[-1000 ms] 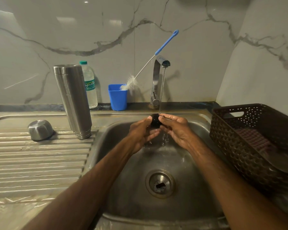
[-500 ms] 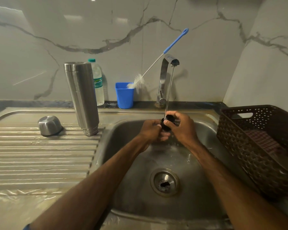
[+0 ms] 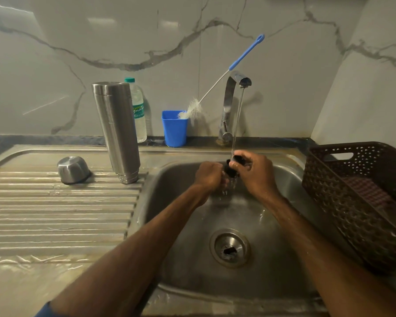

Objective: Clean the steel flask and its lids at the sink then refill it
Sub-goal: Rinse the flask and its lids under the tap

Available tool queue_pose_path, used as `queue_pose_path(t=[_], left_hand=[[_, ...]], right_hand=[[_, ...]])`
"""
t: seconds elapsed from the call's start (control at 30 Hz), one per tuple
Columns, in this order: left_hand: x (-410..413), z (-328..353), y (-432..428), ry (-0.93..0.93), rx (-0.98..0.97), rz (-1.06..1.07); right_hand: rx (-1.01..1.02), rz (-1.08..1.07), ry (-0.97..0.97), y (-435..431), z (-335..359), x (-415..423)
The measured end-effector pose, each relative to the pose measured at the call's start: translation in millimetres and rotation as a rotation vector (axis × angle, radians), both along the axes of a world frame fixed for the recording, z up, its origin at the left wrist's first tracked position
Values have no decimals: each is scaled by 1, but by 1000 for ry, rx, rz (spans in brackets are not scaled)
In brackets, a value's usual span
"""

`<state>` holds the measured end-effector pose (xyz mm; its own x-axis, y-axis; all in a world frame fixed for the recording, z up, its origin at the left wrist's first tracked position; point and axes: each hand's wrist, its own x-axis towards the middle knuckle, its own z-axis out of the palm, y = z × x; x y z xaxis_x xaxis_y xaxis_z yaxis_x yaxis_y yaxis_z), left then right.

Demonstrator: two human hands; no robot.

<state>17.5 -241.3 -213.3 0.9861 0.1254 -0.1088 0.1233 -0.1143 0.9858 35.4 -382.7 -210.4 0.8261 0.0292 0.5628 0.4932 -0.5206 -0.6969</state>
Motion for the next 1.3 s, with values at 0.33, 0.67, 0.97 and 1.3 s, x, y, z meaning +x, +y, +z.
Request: queue_pose_path(t=[0.33,0.67,0.97,1.3], left_hand=[[3,-1,4,63,-66,25],[1,-2,2,80,-77,-42],[1,6,4,-175,-107,82],[6,0,16,-342,168,99]], right_hand=[[-11,3,32,3,3,-4],[7,-19,28,0,5,-4],[417,77,330,1,4,2],[733,272,619,9,2,3]])
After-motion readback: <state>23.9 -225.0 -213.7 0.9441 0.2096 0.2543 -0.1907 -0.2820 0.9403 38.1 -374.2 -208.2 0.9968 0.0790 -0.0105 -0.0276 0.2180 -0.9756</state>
